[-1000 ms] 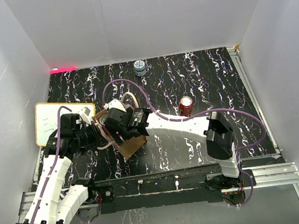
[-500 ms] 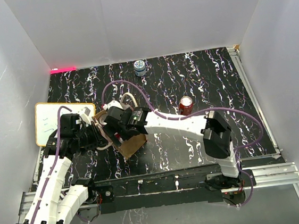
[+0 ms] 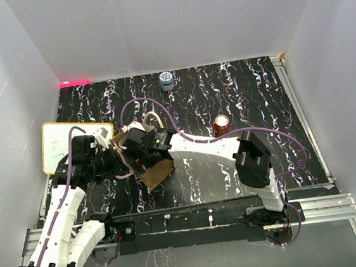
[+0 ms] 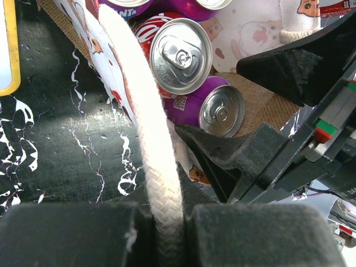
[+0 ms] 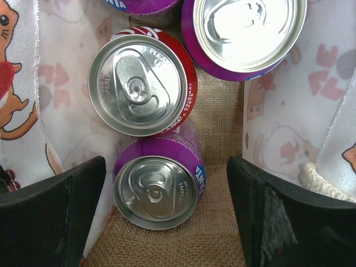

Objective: Take the beverage out of the canvas bag

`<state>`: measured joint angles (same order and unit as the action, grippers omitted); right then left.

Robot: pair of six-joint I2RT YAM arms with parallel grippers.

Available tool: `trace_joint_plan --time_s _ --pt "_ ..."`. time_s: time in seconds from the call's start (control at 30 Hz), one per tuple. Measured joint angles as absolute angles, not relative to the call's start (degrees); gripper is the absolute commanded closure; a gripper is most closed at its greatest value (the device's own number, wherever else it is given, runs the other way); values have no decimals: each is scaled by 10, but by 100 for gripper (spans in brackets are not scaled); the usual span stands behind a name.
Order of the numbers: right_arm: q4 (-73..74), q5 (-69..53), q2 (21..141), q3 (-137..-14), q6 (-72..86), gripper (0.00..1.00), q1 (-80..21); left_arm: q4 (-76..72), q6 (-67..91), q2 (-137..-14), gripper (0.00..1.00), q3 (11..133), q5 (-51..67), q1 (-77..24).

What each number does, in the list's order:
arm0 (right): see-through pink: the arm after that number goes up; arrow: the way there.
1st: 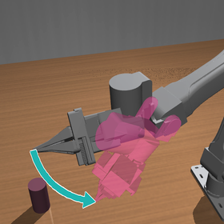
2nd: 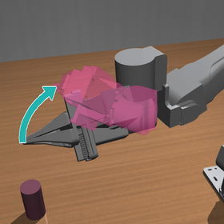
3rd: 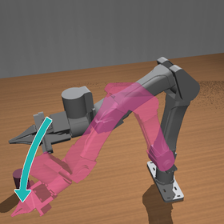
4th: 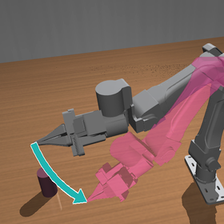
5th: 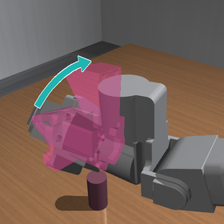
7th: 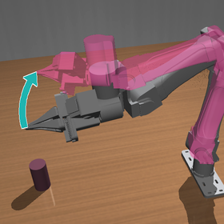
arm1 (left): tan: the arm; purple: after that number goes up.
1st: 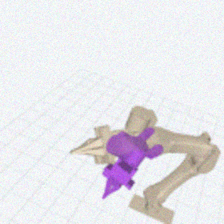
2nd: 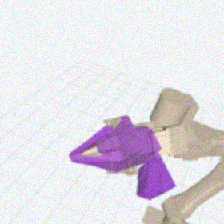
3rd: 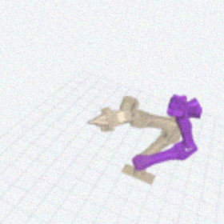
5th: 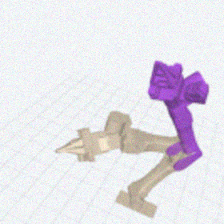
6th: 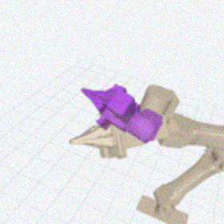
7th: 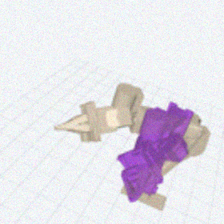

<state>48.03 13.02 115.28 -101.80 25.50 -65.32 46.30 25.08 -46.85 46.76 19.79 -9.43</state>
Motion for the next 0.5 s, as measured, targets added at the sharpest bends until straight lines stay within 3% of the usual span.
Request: trace_joint_plan --time_s 0.37,0.5 --pt "481 113 1160 -1004 257 20 -646 464 251 -469 100 468 198 -94" --pt "480 102 1167 -1008 258 42 -646 464 251 -469 100 468 198 -94"
